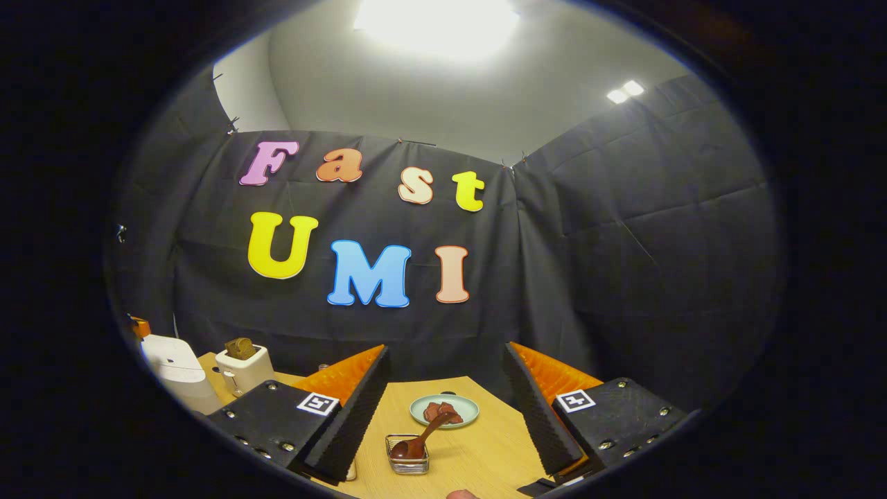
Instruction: Close the left gripper, press the button to open the rice cooker; take a wooden spoon from the chopstick holder with the right hand, scoop a spoonful of rice and pour it into the rice cooker, then put the wooden spoon back into the chopstick holder.
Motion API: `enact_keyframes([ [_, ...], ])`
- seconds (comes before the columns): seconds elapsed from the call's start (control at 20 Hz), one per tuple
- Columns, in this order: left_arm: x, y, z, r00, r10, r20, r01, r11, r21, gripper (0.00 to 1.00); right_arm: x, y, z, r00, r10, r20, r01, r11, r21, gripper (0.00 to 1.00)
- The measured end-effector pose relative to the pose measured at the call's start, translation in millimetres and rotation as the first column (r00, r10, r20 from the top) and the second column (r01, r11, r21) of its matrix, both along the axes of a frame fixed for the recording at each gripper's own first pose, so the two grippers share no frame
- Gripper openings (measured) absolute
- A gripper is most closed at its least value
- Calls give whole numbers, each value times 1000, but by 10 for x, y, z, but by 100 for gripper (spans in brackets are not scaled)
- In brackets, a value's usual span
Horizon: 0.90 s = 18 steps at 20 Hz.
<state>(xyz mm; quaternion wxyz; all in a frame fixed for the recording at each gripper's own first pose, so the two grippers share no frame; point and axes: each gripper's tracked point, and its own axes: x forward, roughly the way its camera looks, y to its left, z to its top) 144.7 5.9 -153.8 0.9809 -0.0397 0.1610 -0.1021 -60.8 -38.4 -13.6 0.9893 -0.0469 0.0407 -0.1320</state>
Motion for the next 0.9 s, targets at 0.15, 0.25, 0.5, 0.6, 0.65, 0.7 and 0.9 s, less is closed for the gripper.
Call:
enact_keyframes([
  [0.15, 33, -29, -257, 999, -7, -54, 7, 1000, 7, 9, -45, -38, -14, 1000, -23, -11, 23, 1000, -11, 98],
  [0.25, 44, -73, -429, 997, -21, -73, 23, 999, 36, 9, -62, -60, -19, 999, -32, -16, 32, 999, -16, 98],
  [0.5, 25, -155, -646, 994, -14, -109, 19, 999, 40, 9, -43, -64, -54, 999, -36, -32, 36, 999, -21, 98],
  [0.6, 18, -163, -663, 995, -10, -104, 15, 999, 42, 9, -45, -40, -55, 999, -31, -33, 31, 999, -17, 98],
  [0.65, 19, -166, -657, 995, -9, -98, 13, 999, 39, 9, -33, -20, -60, 999, -25, -36, 24, 1000, -18, 98],
  [0.7, 19, -176, -663, 995, -9, -97, 12, 999, 37, 9, -29, -13, -67, 999, -19, -39, 18, 999, -26, 98],
  [0.9, 19, -166, -651, 994, 0, -111, 4, 999, 38, 9, 14, 35, -36, 1000, 9, -26, -10, 1000, -24, 98],
])
